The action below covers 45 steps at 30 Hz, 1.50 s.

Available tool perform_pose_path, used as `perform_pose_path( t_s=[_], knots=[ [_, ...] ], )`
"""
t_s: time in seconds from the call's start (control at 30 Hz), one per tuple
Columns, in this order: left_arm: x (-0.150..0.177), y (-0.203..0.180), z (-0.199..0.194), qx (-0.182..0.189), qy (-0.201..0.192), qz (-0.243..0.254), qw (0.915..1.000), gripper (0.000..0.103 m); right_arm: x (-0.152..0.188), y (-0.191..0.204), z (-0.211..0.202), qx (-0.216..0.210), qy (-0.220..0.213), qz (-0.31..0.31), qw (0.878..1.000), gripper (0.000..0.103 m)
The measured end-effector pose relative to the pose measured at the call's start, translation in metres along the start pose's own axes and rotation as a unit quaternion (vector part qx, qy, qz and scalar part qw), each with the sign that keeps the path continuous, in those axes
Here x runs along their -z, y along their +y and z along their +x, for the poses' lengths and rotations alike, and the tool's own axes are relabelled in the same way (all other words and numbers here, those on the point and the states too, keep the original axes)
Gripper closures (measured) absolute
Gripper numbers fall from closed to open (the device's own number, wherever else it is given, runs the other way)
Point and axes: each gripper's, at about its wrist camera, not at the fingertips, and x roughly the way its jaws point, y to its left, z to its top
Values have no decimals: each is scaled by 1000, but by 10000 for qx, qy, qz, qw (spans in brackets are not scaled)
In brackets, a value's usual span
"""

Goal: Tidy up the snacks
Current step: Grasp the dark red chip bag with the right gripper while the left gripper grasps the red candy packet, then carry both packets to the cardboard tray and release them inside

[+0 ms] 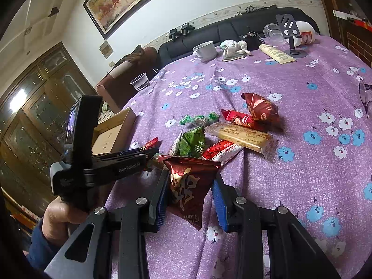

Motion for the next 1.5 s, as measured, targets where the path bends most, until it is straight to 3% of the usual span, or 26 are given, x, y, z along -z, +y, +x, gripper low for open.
perform_pose_path(
  t_s=[0.13, 0.4, 0.7, 1.03, 1.33, 1.5],
  knots=[
    [11, -2, -8, 39, -97, 19, 9999, 86, 1, 1, -2, -8, -53, -20, 10000, 67],
    [25, 3, -27, 469, -162, -120, 9987, 86, 1, 4, -4, -23, -102, -83, 9999, 67],
    [37, 14, -61, 687, -508, -233, 9961, 86, 2, 10, -6, -47, -224, -265, 9994, 67],
    [44, 57, -92, 612, -881, -655, 9921, 86, 5, 25, -9, -110, -371, -608, 9974, 67],
    [58, 95, -100, 419, -1061, -989, 9885, 86, 7, 38, -7, 21, -297, -753, 9967, 67],
    [65, 116, -100, 278, -1131, -1173, 9862, 86, 6, 57, -13, -116, -209, -852, 9961, 67]
  ],
)
